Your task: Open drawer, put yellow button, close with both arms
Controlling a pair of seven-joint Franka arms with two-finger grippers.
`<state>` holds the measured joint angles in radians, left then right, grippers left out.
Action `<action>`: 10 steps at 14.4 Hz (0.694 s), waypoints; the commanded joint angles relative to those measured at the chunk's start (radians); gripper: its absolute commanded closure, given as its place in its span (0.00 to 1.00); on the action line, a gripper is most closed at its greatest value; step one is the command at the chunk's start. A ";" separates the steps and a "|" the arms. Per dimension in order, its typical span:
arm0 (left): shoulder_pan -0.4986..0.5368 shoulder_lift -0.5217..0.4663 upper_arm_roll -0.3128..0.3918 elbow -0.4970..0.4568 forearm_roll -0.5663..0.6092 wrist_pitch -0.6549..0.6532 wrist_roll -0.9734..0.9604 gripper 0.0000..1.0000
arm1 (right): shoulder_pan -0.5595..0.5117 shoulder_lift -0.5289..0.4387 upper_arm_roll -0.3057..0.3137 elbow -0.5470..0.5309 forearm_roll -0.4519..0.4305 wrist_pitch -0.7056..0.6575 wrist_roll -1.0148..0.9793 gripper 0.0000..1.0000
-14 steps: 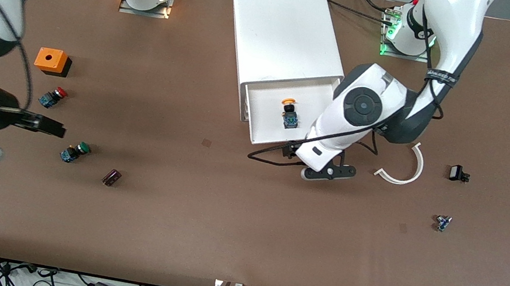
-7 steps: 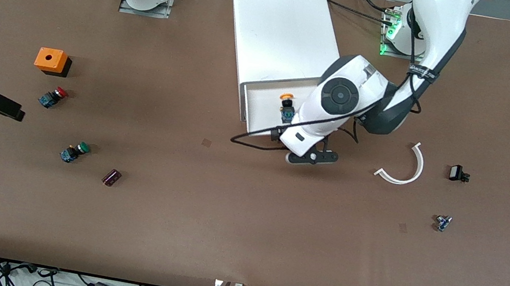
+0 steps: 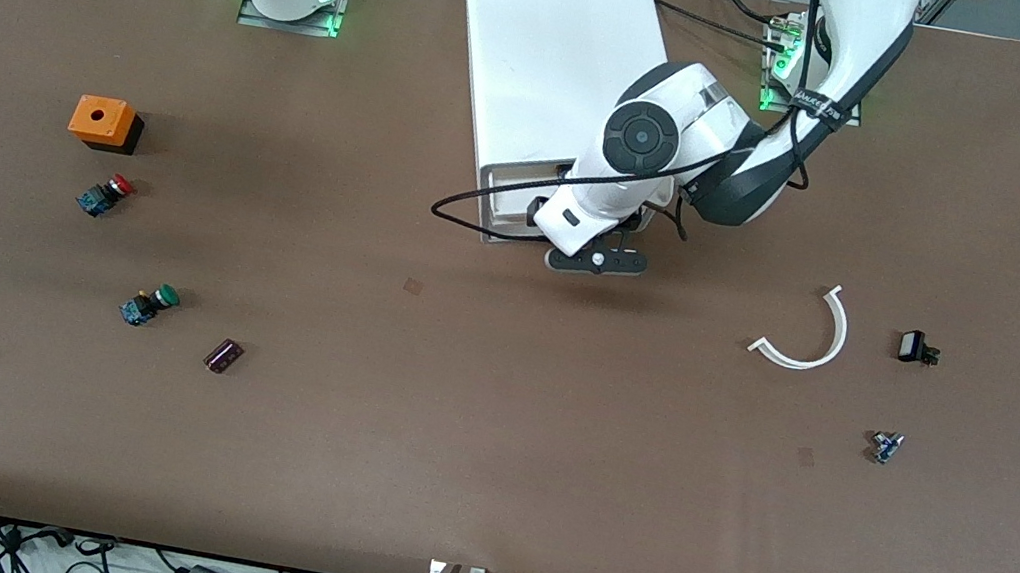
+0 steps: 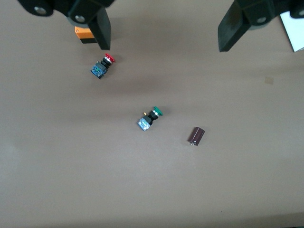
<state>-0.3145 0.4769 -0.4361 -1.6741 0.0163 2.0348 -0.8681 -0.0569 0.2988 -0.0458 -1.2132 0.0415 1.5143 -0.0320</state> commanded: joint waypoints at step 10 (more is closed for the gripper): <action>0.048 -0.044 -0.087 -0.067 0.013 -0.051 -0.012 0.00 | 0.005 -0.323 0.037 -0.463 -0.072 0.167 -0.011 0.00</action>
<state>-0.2878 0.4651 -0.4999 -1.7042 0.0163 2.0000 -0.8711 -0.0500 0.0961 -0.0203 -1.5088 0.0009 1.6047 -0.0320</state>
